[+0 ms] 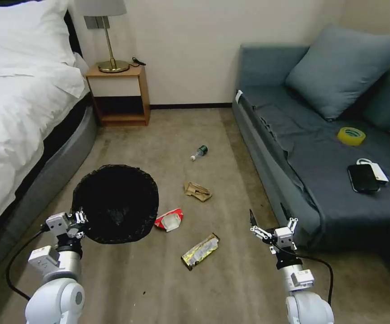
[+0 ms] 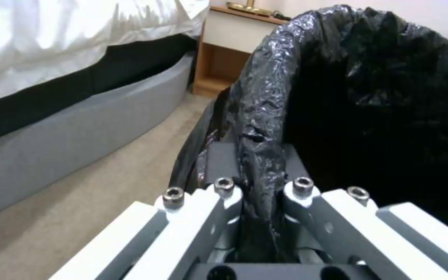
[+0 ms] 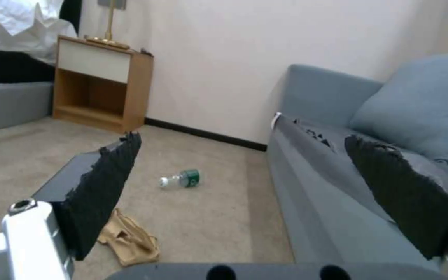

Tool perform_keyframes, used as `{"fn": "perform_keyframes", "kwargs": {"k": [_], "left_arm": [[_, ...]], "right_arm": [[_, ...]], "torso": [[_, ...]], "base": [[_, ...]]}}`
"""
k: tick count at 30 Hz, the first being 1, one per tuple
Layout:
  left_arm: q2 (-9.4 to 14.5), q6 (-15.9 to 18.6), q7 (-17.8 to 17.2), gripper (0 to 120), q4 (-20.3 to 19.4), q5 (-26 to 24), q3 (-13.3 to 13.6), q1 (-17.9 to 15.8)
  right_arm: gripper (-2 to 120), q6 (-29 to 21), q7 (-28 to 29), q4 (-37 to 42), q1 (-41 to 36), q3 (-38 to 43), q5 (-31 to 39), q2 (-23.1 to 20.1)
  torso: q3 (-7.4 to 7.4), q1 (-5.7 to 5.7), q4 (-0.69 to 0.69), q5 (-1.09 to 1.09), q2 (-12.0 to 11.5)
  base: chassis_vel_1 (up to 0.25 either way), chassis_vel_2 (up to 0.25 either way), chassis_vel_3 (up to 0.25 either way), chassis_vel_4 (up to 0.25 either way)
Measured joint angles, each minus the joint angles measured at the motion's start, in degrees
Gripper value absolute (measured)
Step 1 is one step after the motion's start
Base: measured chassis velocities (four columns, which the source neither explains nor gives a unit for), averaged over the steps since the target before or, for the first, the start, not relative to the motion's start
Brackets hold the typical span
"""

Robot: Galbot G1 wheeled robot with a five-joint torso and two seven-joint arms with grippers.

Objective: Pick up the trash bin, then pick up the garbage on the floor and place it into the trash bin.

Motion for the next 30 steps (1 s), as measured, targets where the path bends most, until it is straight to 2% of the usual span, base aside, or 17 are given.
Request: {"fn": "perform_keyframes", "kwargs": {"k": [7, 10, 13, 14, 17, 18, 22, 26, 30], "left_arm": [[-0.08, 0.06, 0.02, 4, 0.62, -0.13, -0.29, -0.19], [0.07, 1.06, 0.01, 4, 0.99, -0.05, -1.16, -0.26], [0.49, 2.4, 0.07, 4, 2.13, 2.02, -3.0, -0.12], [0.49, 2.4, 0.07, 4, 2.13, 2.02, -3.0, -0.12], [0.54, 2.69, 1.18, 4, 3.14, 2.53, -4.02, 0.17], [0.54, 2.69, 1.18, 4, 3.14, 2.53, -4.02, 0.17], [0.35, 2.59, 2.24, 4, 4.35, 2.79, -4.63, -0.03], [0.12, 2.43, 2.72, 4, 4.89, 2.96, -4.88, -0.23], [0.09, 2.4, 3.24, 4, 5.17, 3.02, -5.16, -0.22]], "right_arm": [[100, 2.29, 0.16, -1.82, 0.73, -1.18, 0.62, -0.42], [100, 1.6, 0.42, -2.26, 1.88, -3.12, 1.81, -2.31], [100, -2.94, 2.22, -2.91, 5.67, -8.47, 3.71, -8.71], [100, -2.94, 2.22, -2.91, 5.67, -8.47, 3.71, -8.71], [100, -8.14, 5.45, -4.79, 10.87, -16.12, 9.11, -15.25], [100, -8.14, 5.45, -4.79, 10.87, -16.12, 9.11, -15.25], [100, -13.74, 11.38, -9.54, 18.09, -27.46, 16.98, -22.04], [100, -15.79, 13.0, -15.92, 22.69, -33.19, 21.24, -23.89], [100, -17.64, 13.13, -22.19, 24.75, -34.78, 24.87, -22.85]], "torso": [[0.0, 0.01, -0.01, 0.0, 0.0], [0.0, 0.0, -0.01, 0.0, 0.0], [0.0, 0.0, -0.01, 0.0, 0.0], [0.0, 0.0, -0.01, 0.0, 0.0], [0.0, 0.0, 0.02, 0.01, 0.0], [0.0, 0.0, 0.02, 0.01, 0.0], [0.0, 0.01, 0.0, 0.01, 0.0], [0.0, 0.01, 0.01, 0.01, 0.0], [0.0, 0.0, 0.0, 0.0, 0.0]], "base": [[-0.07, 0.075, 0.064, -0.083], [0.0, 0.0, 0.0, 0.0], [0.0, 0.0, 0.0, 0.0], [0.0, 0.0, 0.0, 0.0], [0.0, 0.0, 0.0, 0.0], [0.0, 0.0, 0.0, 0.0], [0.0, 0.0, 0.0, 0.0], [0.0, 0.0, 0.0, 0.0], [0.0, 0.0, 0.0, 0.0]]}}
